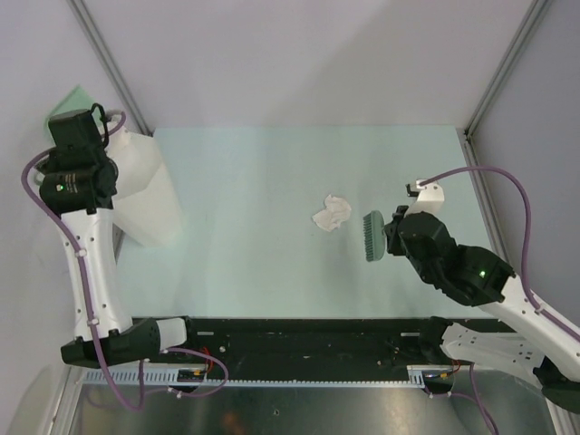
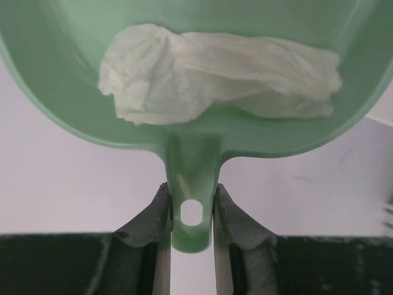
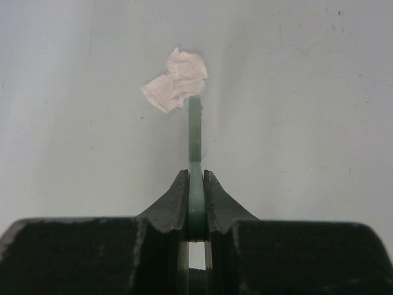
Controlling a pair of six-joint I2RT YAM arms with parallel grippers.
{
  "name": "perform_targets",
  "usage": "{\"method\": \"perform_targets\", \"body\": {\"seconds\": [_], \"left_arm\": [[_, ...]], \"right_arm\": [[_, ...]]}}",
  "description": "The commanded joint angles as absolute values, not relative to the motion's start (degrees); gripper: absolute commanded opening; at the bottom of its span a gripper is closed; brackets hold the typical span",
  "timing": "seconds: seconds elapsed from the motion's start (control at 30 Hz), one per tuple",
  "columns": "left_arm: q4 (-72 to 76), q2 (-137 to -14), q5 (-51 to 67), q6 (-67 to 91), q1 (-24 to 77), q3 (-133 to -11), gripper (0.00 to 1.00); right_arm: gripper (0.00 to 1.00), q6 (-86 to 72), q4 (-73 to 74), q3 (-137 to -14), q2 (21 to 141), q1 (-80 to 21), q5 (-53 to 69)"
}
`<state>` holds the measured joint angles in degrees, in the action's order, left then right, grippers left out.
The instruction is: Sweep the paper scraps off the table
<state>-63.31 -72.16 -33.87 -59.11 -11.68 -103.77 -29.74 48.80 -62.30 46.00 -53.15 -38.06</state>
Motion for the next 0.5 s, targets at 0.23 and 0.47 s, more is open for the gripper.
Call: {"method": "perform_targets", "body": {"seconds": [0.23, 0.47], "left_arm": [[-12.8, -59.6, -48.52, -112.73, -11.6, -75.43, 0.0], [-3.17, -57.48, -45.62, -125.41, -11.6, -69.1, 0.01]], "right_arm": [[0.0, -28.3, 44.83, -63.81, 45.97, -53.26, -37.27], [0.0, -28.04, 43.42, -63.81, 47.02, -53.44, -36.12]]}}
